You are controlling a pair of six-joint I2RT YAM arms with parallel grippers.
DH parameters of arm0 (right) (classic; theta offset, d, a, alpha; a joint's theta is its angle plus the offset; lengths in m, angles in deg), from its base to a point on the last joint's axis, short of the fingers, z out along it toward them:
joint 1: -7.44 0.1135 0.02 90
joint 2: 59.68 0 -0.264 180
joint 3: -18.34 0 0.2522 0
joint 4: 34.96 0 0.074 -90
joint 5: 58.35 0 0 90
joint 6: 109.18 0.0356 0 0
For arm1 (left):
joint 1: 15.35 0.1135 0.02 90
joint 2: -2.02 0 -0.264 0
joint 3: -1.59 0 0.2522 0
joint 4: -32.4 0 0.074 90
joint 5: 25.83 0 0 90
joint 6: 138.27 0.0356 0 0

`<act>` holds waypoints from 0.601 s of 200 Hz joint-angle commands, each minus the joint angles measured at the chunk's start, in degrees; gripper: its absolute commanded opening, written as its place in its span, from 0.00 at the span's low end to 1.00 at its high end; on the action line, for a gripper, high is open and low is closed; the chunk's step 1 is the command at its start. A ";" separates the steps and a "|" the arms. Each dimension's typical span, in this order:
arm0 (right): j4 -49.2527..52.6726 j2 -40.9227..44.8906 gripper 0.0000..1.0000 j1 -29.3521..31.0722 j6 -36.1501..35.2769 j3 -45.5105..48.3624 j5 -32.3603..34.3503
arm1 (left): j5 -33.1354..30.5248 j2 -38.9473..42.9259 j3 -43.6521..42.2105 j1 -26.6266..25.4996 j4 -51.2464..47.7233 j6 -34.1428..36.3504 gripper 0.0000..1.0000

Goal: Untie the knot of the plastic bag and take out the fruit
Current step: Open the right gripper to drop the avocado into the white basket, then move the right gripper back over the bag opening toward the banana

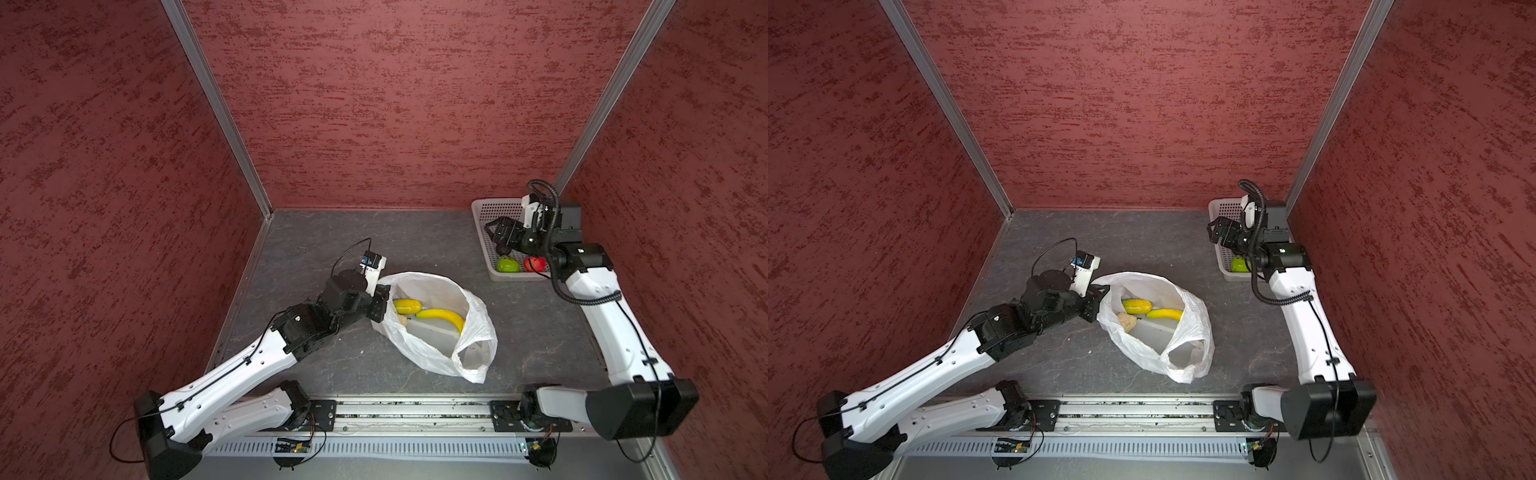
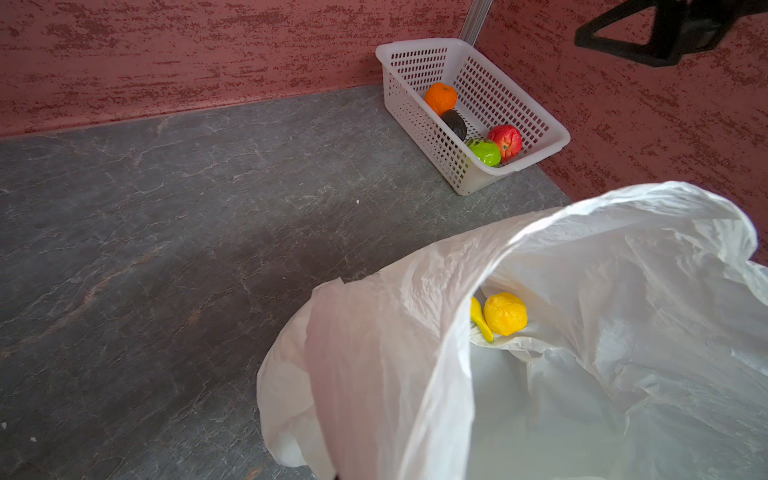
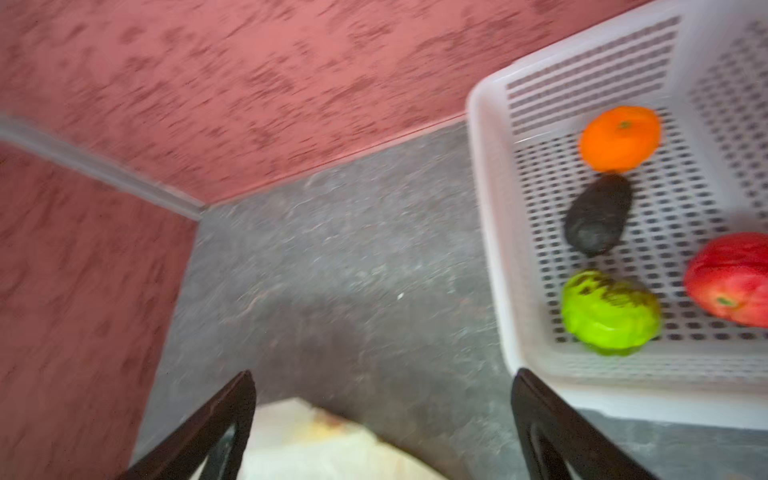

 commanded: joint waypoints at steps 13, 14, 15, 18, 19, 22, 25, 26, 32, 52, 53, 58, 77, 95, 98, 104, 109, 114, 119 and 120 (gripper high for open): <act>11.43 5.62 0.97 9.29 -2.20 2.15 -9.09 | -1.13 0.44 -0.50 0.45 0.91 -0.54 0.00; 11.52 5.79 0.97 9.64 -2.15 2.17 -9.19 | -1.14 0.44 -0.47 0.45 0.92 -0.50 0.00; 11.57 5.96 0.96 9.91 -2.13 2.18 -9.29 | -1.15 0.44 -0.46 0.45 0.92 -0.53 0.00; 11.75 6.47 0.96 10.63 -2.03 2.31 -9.53 | -1.18 0.44 -0.43 0.41 0.92 -0.53 0.00; 11.81 6.66 0.96 10.97 -1.93 2.34 -9.55 | -1.17 0.40 -0.49 0.39 0.83 -0.54 0.00; 12.05 7.12 0.96 11.71 -1.74 2.31 -9.54 | -1.23 0.36 -0.46 0.39 0.77 -0.61 0.00; 12.36 7.51 0.96 12.44 -1.59 2.43 -9.57 | -1.27 0.28 -0.45 0.45 0.75 -0.58 0.00; 12.42 7.66 0.96 12.62 -1.49 2.44 -9.61 | -1.26 0.27 -0.50 0.45 0.75 -0.57 0.00; 13.09 8.25 0.96 13.72 -1.24 2.54 -9.91 | -1.22 0.35 -0.45 0.48 0.79 -0.53 0.00; 17.10 9.36 0.95 17.17 -1.80 2.54 -8.23 | -1.33 0.18 -0.24 0.70 0.58 -0.35 0.00; 17.39 9.38 0.95 17.32 -1.86 2.54 -8.02 | -1.28 0.18 -0.26 0.66 0.57 -0.36 0.00; 18.67 9.54 0.95 18.26 -2.13 2.47 -7.03 | -1.30 0.20 -0.28 0.64 0.56 -0.33 0.00; 22.82 10.08 0.93 21.12 -2.97 2.49 -4.02 | -1.57 0.32 -0.18 0.81 0.39 -0.35 0.00; 26.15 9.79 0.91 24.21 -3.37 2.45 0.00 | -1.68 0.29 -0.19 0.90 0.25 -0.37 0.00; 26.67 9.68 0.91 24.86 -3.42 2.52 0.65 | -1.74 0.35 -0.17 0.90 0.29 -0.37 0.00; 27.31 9.66 0.91 25.93 -3.51 2.72 1.82 | -1.81 0.40 -0.25 0.90 0.14 -0.37 0.00; 27.72 9.65 0.91 26.71 -3.47 2.93 2.76 | -1.92 0.43 -0.28 0.95 0.09 -0.40 0.00; 28.14 9.59 0.90 27.36 -3.44 3.26 3.92 | -2.09 0.47 -0.21 0.94 0.01 -0.39 0.00; 28.46 9.52 0.89 27.76 -3.37 3.53 4.98 | -2.33 0.58 -0.36 0.90 -0.01 -0.44 0.00; 28.52 9.50 0.89 27.84 -3.40 3.61 5.18 | -2.31 0.60 -0.36 0.90 -0.03 -0.45 0.00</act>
